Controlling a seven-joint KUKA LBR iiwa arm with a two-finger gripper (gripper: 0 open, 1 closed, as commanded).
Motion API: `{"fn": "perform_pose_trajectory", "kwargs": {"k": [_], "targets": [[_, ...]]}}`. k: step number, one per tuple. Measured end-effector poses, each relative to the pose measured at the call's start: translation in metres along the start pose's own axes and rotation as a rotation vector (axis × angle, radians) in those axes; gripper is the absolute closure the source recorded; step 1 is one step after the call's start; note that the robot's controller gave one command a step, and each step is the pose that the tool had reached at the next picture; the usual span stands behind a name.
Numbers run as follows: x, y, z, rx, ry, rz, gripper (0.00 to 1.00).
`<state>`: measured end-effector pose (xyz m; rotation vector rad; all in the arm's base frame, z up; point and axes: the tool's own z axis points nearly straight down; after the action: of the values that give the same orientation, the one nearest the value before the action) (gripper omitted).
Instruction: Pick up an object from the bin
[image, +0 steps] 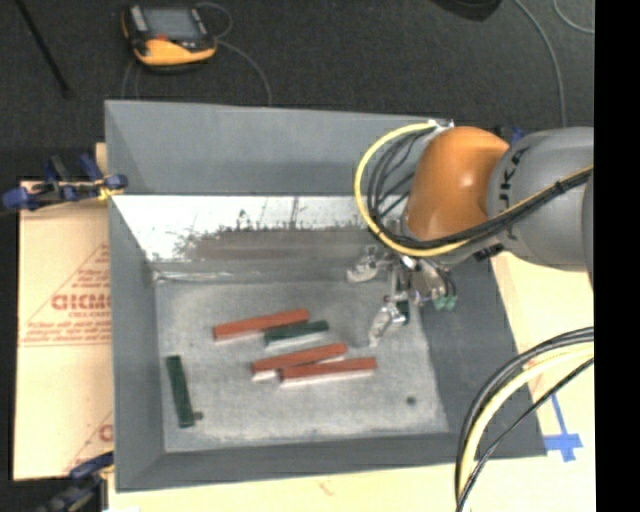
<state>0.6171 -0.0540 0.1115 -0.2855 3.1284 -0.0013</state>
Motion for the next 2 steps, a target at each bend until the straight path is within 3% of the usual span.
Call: {"fn": "perform_pose_trajectory", "kwargs": {"k": [1,2], "targets": [[0.018,0.0448,0.0304,0.008,-0.009,0.179,1.0],[0.0143,0.0479,0.0323,0.005,-0.031,0.177,0.0]]}}
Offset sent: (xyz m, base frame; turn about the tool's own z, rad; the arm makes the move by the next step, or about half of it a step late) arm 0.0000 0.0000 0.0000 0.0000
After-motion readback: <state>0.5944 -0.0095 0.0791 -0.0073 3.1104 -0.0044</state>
